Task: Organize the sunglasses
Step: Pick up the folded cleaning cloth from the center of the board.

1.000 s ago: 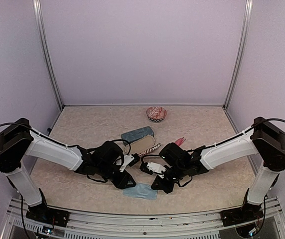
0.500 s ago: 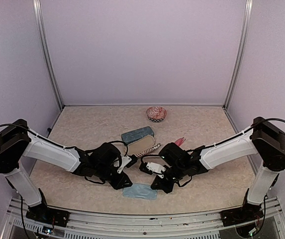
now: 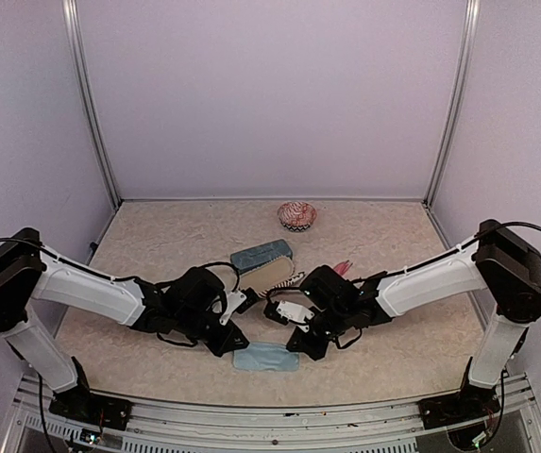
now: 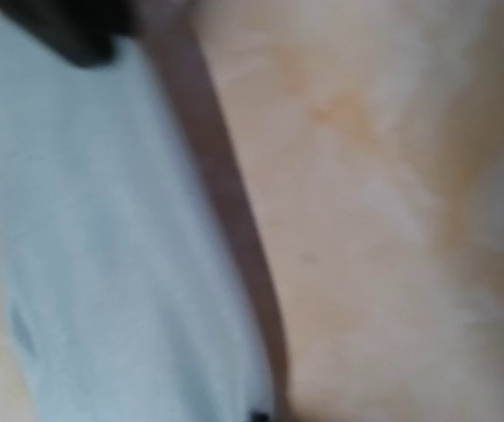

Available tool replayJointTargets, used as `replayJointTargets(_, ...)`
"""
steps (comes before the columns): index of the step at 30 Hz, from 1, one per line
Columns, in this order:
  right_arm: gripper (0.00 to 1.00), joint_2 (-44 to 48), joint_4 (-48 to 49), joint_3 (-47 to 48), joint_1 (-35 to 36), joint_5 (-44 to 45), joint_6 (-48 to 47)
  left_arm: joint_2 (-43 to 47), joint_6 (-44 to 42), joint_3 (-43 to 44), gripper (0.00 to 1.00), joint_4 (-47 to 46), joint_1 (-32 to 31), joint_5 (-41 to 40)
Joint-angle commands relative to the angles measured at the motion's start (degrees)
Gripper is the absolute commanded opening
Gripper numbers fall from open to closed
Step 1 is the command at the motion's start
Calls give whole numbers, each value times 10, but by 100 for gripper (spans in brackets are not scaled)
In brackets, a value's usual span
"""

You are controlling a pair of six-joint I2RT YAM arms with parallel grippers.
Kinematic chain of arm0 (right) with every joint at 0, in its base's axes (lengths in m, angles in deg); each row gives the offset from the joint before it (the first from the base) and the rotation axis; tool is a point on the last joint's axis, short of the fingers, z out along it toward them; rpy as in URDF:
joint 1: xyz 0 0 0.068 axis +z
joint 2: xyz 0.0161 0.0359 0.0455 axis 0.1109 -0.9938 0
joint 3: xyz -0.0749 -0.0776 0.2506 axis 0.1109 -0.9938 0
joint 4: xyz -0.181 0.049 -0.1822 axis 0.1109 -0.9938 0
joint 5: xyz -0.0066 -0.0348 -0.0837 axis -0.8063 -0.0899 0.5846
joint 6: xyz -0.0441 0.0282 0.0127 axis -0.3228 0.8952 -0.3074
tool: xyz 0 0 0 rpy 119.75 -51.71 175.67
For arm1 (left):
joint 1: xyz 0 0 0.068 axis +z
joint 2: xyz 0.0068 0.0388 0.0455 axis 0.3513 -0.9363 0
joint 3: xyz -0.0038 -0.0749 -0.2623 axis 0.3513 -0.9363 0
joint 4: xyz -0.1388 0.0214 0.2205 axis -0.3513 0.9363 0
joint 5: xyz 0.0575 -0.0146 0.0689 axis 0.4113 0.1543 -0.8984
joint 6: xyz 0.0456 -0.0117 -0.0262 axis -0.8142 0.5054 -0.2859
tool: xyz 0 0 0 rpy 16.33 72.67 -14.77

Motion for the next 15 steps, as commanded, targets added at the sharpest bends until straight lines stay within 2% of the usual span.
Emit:
replayJointTargets(1, 0, 21, -20, 20, -18, 35, -14, 42, 9, -8, 0, -24, 1, 4)
replayJointTargets(7, 0, 41, -34, 45, -35, 61, -26, 83, 24, -15, 0, -55, 17, 12)
replayJointTargets(15, 0, 57, -43, 98, -60, 121, -35, 113, 24, -10, 0, -79, 68, 25)
